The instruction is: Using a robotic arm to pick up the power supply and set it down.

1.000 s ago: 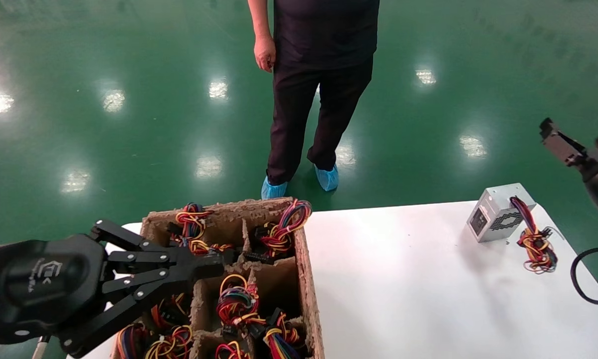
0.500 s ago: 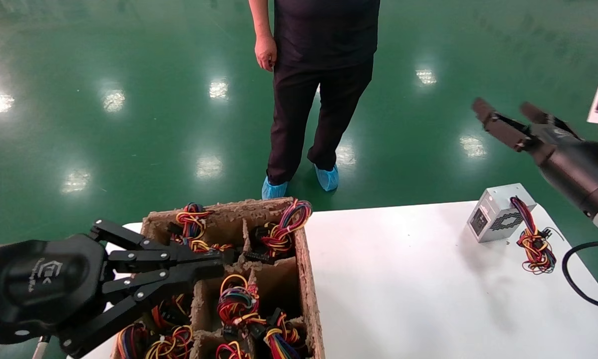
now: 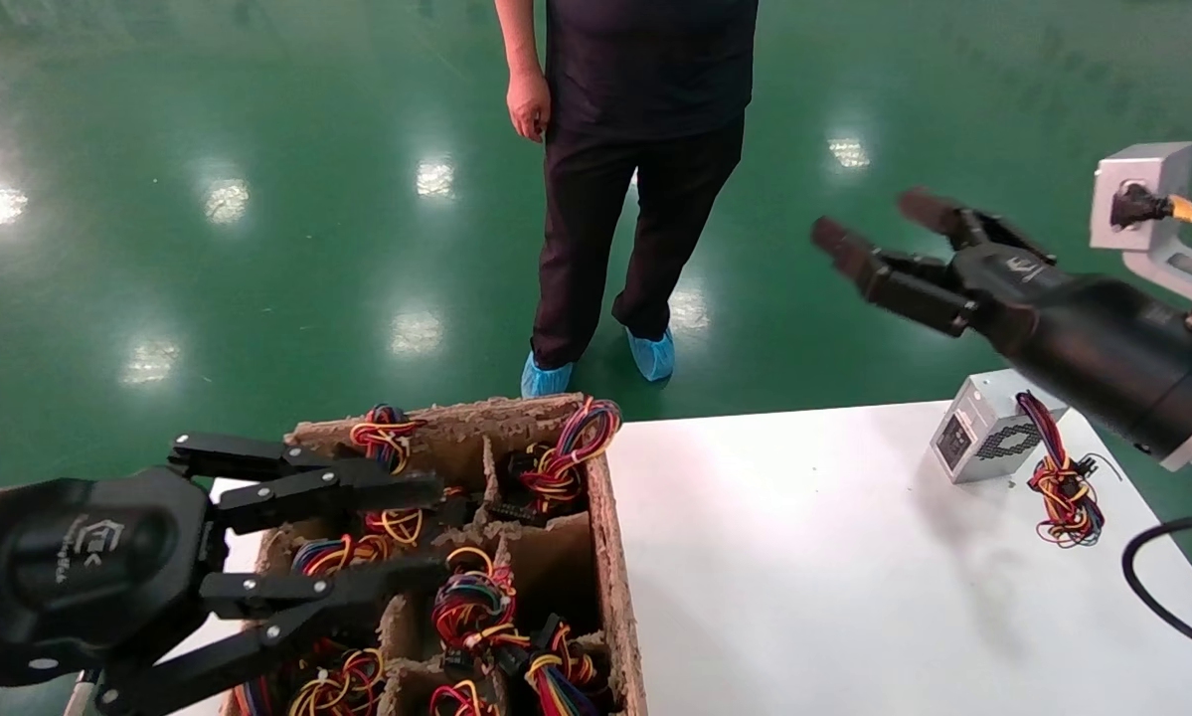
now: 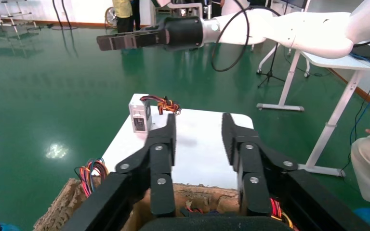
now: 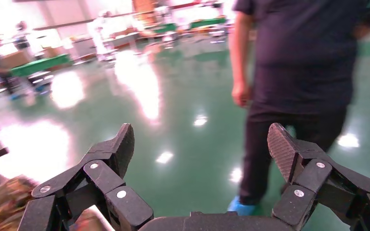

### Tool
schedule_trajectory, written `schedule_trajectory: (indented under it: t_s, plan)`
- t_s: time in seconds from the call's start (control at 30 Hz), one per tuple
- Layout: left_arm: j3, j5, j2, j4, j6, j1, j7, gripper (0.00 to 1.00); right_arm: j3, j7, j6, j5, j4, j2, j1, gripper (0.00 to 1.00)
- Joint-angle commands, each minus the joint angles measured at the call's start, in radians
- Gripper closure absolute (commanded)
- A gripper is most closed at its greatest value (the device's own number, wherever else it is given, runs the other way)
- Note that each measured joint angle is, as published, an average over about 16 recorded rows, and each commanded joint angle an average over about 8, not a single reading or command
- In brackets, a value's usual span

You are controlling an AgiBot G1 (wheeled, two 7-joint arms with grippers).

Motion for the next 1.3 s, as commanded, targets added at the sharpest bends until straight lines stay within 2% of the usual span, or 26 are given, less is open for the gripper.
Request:
schedule_trajectory:
  t_s: [0.03,0.8,0.93,1.13,1.3]
  plan:
    - [0.0,0.0,0.0,0.0,0.0,0.0,0.0,0.0,-0.003,-0.003,-0.05,0.005,0.007,0.008,0.006,0.0]
    - [0.0,0.0,0.0,0.0,0.0,0.0,0.0,0.0,-0.041,-0.032,-0.625,0.056,0.092,0.095,0.073,0.0]
    - [0.0,0.0,0.0,0.0,0.0,0.0,0.0,0.0,-0.045,-0.036,-0.704,0.063,0.103,0.107,0.081,0.0]
    - [0.0,0.0,0.0,0.0,0.0,0.0,0.0,0.0,-0.049,-0.039,-0.765,0.068,0.112,0.116,0.088,0.0]
    - [0.0,0.0,0.0,0.0,0.0,0.0,0.0,0.0,-0.049,-0.039,-0.75,0.069,0.11,0.114,0.087,0.0]
